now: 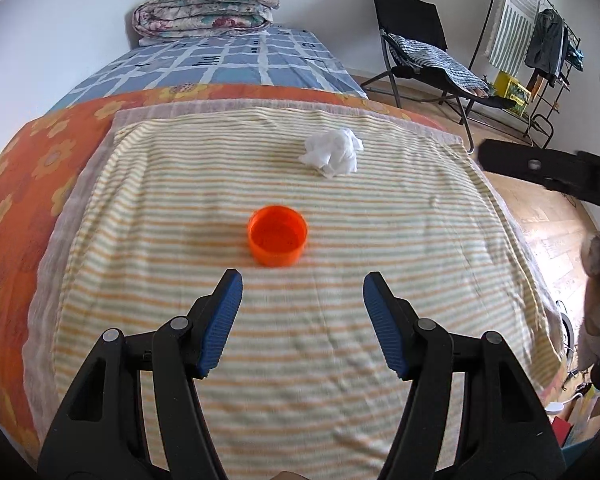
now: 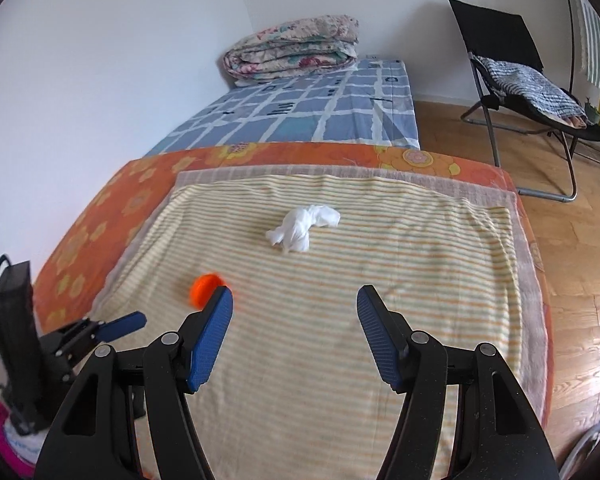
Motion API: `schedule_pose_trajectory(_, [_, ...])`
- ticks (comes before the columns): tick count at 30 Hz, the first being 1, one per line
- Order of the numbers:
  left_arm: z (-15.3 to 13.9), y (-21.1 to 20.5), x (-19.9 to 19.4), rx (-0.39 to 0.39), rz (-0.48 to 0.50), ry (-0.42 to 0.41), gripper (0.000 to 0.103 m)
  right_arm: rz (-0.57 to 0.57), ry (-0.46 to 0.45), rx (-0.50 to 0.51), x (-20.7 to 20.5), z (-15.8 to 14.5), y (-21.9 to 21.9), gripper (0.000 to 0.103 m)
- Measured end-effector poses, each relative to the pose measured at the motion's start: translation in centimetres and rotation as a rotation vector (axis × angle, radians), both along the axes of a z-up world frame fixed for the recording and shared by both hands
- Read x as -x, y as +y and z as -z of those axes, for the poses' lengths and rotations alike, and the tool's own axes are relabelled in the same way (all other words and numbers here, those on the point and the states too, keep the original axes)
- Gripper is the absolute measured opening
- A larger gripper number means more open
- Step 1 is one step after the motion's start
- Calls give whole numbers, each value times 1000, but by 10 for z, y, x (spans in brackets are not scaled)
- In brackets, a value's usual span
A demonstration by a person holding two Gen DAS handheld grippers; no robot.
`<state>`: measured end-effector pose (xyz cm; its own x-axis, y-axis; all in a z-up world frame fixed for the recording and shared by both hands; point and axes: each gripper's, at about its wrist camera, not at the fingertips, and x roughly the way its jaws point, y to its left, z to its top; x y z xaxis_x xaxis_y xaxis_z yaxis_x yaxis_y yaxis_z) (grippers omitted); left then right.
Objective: Collect trash
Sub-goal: 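Move left tool to the orange cap while right tool approaches the white tissue, then grasp the orange cap with left tool while right tool grasps the white tissue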
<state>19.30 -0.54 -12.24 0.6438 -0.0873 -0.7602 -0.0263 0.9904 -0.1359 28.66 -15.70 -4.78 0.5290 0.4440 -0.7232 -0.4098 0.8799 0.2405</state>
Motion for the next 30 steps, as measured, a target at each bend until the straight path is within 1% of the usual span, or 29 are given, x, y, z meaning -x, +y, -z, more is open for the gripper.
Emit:
schedule_pose_trajectory(9, [24,3,-34,15,3,6,65,24,75,-33,-57,40,22,64])
schedule_pose_trajectory(12, [29,5,-43,29,0,5,65,31,100,-53,-71,50,28,64])
schedule_pose_trajectory(15, [33,6,-50,25,5,-5,65,28,124,-77,-84,58,35,64])
schedule_pose_trajectory(18, [36,9,-54,44,5,0,65,33,135,-89,-93,65,41,64])
schedule_pose_trajectory(21, [41,10,-58,28,-2,7,65,41,149,-106,-104,71,47,64])
schedule_pose_trajectory(23, [44,10,-60,0,-6,21,65,49,155,-97,-110,75,54,64])
schedule_pose_trajectory(25, [47,13,-63,-6,-8,30,65,53,159,-87,-115,79,60,64])
schedule_pose_trajectory(28, [51,18,-63,14,-12,28,58,53,164,-75,-120,85,69,64])
schedule_pose_trajectory(29, [51,19,-63,16,-11,24,52,52,165,-66,-122,87,72,64])
schedule_pose_trajectory(30, [51,19,-63,14,-7,21,49,52,164,-57,-123,89,75,64])
